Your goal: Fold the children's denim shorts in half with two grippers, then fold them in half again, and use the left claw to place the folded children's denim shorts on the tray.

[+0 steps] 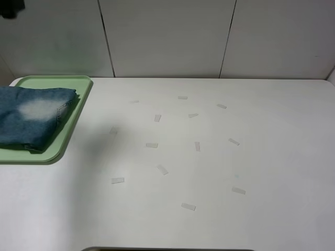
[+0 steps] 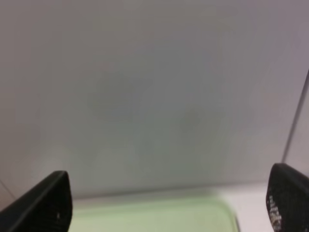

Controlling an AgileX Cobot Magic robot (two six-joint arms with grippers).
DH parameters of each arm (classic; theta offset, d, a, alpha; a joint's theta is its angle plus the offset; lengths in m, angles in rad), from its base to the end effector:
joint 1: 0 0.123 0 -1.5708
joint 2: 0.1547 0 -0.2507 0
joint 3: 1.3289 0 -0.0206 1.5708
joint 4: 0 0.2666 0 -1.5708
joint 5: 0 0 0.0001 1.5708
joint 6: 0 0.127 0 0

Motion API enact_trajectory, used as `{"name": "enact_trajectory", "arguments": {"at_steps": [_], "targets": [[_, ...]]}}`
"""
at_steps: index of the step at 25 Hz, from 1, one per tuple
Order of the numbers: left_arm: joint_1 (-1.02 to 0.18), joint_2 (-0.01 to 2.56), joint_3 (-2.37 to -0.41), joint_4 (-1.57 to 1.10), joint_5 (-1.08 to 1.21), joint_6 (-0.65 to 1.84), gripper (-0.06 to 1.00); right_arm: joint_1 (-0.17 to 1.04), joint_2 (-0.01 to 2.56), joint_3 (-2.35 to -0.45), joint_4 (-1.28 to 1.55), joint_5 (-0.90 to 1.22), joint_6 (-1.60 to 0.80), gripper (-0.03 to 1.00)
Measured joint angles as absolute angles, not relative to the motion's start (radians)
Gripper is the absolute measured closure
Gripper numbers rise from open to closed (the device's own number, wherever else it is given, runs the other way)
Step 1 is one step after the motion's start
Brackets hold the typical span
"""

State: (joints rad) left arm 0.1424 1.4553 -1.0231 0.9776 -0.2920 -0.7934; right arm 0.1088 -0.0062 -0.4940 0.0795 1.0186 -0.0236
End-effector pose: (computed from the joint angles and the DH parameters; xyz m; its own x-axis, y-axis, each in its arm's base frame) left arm 0.3894 0.0253 0.2808 -0.1580 0.1375 -0.9778 0.1221 0.9854 0.1188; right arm 0.0763 0.0170 0.2721 -0.4172 -0.0273 -0.9084 -0.1619 0.9858 0.0447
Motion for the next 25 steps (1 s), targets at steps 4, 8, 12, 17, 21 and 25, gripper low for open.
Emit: {"name": "enact_trajectory", "arguments": {"at_steps": [4,8,12,17,21,25], "targets": [[0.142,1.260,-1.023,1.006,-0.167,-0.793,0.15,0.109,-0.006,-0.494,0.079,1.019,-0.024,0.27],[0.142,1.099,-1.023,0.987,0.027,-0.770,0.15,0.109,-0.006,-0.494,0.079,1.019,-0.024,0.27],[0.142,0.947,-1.023,0.766,0.212,-0.520,0.15,0.109,-0.006,-0.494,0.079,1.019,-0.024,0.27],[0.142,0.785,-1.023,0.363,0.411,-0.042,0.15,0.109,-0.006,-0.494,0.079,1.019,-0.024,0.27],[0.142,0.664,-1.023,0.142,0.584,0.162,0.15,0.109,-0.006,-0.494,0.079,1.019,-0.024,0.27],[0.142,0.545,-1.023,0.098,0.801,0.175,0.14,0.109,-0.006,-0.494,0.079,1.019,-0.024,0.27]]}}
